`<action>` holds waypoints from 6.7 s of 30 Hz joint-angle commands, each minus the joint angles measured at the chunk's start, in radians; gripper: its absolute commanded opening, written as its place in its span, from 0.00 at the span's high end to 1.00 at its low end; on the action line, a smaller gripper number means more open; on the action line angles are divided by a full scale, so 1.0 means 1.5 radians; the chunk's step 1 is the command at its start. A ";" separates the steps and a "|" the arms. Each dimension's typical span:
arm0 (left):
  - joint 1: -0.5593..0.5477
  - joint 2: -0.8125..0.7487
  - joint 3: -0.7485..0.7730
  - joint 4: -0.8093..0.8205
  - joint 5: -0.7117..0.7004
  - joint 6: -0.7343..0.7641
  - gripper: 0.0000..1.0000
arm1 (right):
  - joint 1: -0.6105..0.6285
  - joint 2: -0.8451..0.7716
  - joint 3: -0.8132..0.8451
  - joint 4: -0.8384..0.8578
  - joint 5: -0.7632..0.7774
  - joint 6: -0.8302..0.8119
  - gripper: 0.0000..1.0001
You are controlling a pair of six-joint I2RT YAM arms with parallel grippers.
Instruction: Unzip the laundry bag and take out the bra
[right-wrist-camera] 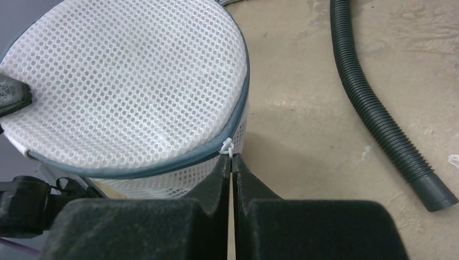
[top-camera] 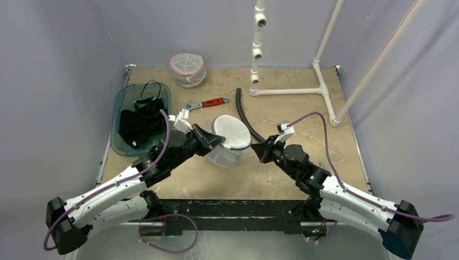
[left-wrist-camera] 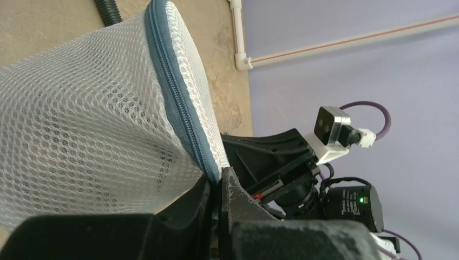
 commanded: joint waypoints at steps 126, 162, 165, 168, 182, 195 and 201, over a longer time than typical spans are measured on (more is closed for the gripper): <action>0.193 0.074 -0.005 -0.056 0.084 0.149 0.33 | 0.053 -0.012 -0.093 0.089 0.014 -0.043 1.00; -0.181 0.164 0.005 -0.001 -0.249 -0.212 0.35 | 0.056 -0.015 -0.110 0.129 -0.018 -0.025 1.00; -0.163 0.186 0.010 -0.005 -0.233 -0.207 0.40 | 0.055 -0.017 -0.108 0.125 -0.023 -0.033 1.00; -0.144 0.193 -0.002 0.004 -0.224 -0.209 0.46 | 0.056 -0.020 -0.109 0.129 -0.033 -0.039 1.00; -0.061 0.214 -0.028 0.041 -0.164 -0.164 0.78 | 0.056 0.018 -0.109 0.184 -0.100 -0.058 1.00; -0.032 0.192 -0.028 0.049 -0.135 -0.108 1.00 | 0.058 0.038 -0.106 0.171 -0.050 -0.056 1.00; -0.010 0.163 -0.014 0.081 -0.074 -0.056 1.00 | 0.059 0.035 -0.113 0.135 0.028 -0.021 1.00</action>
